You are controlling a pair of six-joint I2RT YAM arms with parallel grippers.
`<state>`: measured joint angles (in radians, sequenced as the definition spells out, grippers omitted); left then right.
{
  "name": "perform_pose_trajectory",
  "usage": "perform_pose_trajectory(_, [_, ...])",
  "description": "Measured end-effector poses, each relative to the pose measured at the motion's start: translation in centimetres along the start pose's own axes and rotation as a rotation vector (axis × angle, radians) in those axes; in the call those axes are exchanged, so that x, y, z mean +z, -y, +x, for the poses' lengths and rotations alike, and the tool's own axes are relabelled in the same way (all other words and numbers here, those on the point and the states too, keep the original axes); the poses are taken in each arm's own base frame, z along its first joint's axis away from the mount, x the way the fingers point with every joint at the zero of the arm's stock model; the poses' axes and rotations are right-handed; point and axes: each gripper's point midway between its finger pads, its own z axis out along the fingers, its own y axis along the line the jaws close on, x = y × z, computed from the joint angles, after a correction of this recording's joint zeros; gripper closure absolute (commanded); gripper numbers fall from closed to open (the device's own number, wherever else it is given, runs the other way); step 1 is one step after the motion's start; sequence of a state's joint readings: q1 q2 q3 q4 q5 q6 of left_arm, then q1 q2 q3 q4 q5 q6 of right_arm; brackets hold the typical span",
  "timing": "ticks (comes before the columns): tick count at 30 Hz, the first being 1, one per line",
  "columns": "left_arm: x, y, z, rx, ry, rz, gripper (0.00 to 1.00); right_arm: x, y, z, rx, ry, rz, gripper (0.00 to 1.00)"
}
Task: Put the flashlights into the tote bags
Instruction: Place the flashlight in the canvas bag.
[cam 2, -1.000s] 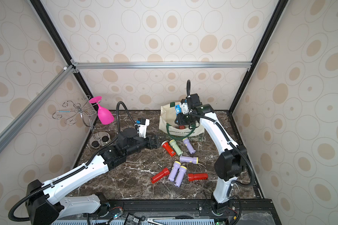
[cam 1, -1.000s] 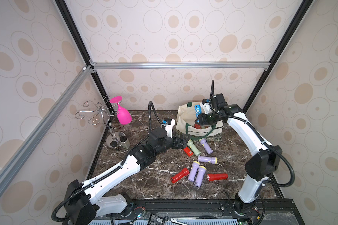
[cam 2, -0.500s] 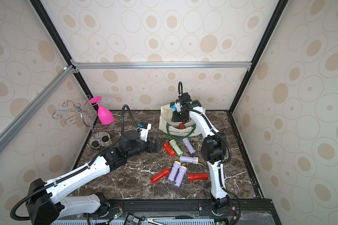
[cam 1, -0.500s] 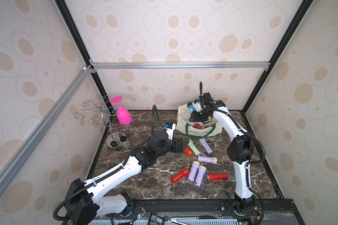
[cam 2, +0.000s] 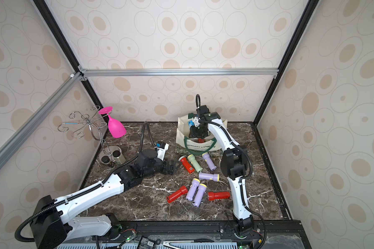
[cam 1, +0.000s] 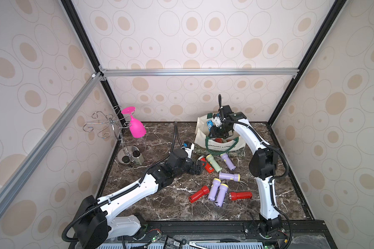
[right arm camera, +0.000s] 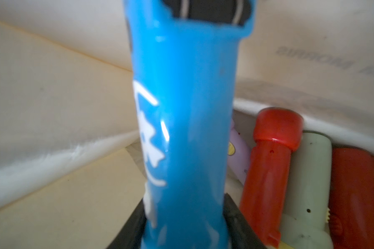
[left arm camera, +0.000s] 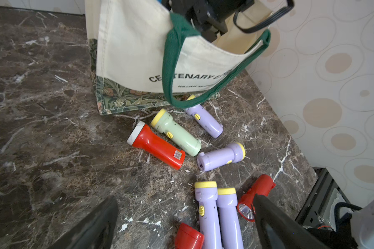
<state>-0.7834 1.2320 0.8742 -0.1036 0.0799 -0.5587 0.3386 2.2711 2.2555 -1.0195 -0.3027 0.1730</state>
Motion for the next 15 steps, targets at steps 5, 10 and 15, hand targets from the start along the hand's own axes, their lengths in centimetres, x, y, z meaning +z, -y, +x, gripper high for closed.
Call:
perform_pose_trajectory(5, [0.1,-0.3,0.5,0.012,-0.016,-0.009,0.03,-0.1,-0.1,0.0,-0.011,-0.002,0.0,0.37])
perform_pose_trajectory(10, [0.2,-0.6,1.2,0.039,-0.044,-0.021,0.03,-1.5,-0.8,-1.3,-0.041,0.048,-0.007,0.3])
perform_pose_trajectory(15, [0.5,-0.8,2.4,0.064,-0.094,-0.024,0.03,-2.7,-1.2,-1.8,-0.055,0.073,-0.003,0.28])
